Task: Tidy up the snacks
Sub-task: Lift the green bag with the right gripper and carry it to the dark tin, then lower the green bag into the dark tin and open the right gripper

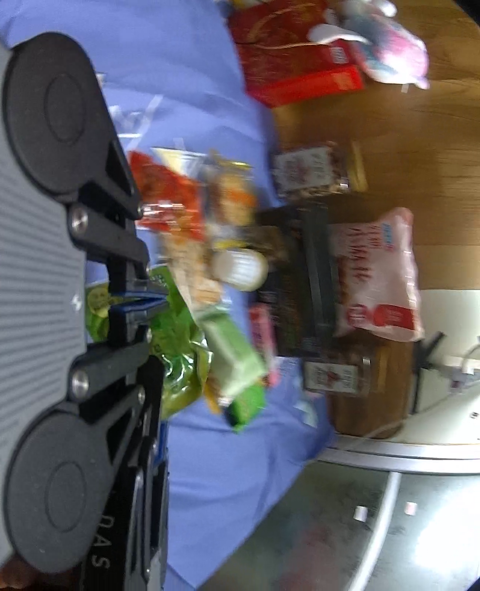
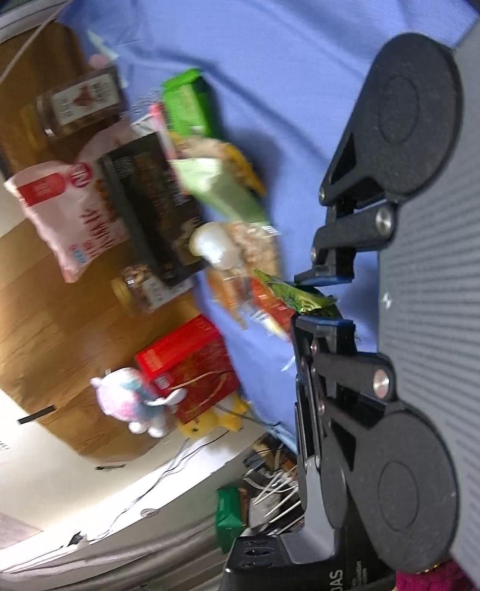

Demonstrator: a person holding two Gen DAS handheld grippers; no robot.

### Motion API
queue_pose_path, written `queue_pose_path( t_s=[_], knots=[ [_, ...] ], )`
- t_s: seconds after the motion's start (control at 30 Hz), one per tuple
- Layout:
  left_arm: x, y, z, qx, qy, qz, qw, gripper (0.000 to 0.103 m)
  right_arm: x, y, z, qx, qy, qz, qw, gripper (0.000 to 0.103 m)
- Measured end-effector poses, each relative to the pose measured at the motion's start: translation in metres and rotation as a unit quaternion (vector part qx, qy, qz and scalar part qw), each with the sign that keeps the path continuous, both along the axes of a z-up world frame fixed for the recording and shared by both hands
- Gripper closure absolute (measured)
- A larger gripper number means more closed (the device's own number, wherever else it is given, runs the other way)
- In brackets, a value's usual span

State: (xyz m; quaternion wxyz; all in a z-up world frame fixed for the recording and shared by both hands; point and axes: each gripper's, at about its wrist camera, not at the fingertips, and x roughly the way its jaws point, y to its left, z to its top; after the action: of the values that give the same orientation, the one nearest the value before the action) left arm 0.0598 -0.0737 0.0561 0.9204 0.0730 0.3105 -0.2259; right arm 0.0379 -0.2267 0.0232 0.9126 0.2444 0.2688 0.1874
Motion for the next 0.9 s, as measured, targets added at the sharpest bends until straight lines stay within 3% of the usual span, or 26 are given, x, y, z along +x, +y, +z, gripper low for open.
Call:
queue_pose_path(
  t_s=[0.17,0.2,0.27,0.53,0.63,0.73,0.83,0.9],
  knots=[
    [0.025,0.018,0.027,-0.071,0.009,0.009,0.9974,0.090,0.013,-0.019,0.020,0.028,-0.019,-0.009,0.999,0.084],
    [0.031,0.025,0.029,-0.091,0.018,0.009,0.9957,0.084,0.017,-0.025,0.024,0.040,-0.020,-0.011,0.999,0.084],
    [0.044,0.036,0.032,-0.131,0.046,-0.001,0.9903,0.055,0.019,-0.035,0.028,0.061,-0.021,-0.013,0.998,0.084],
    [0.078,0.035,0.034,-0.216,0.119,-0.052,0.9677,0.059,0.040,-0.059,0.039,0.144,-0.024,0.001,0.989,0.085],
    [0.092,0.031,0.038,-0.235,0.128,-0.062,0.9616,0.067,0.048,-0.064,0.042,0.144,-0.027,0.000,0.989,0.085],
    [0.111,0.026,0.043,-0.239,0.132,-0.058,0.9603,0.067,0.061,-0.070,0.047,0.150,-0.029,-0.005,0.988,0.085],
    [0.123,0.028,0.041,-0.231,0.121,-0.039,0.9645,0.058,0.075,-0.079,0.059,0.147,-0.043,-0.015,0.988,0.085],
    [0.130,0.034,0.034,-0.256,0.140,-0.038,0.9559,0.046,0.085,-0.086,0.068,0.147,-0.056,-0.025,0.987,0.085]
  ],
)
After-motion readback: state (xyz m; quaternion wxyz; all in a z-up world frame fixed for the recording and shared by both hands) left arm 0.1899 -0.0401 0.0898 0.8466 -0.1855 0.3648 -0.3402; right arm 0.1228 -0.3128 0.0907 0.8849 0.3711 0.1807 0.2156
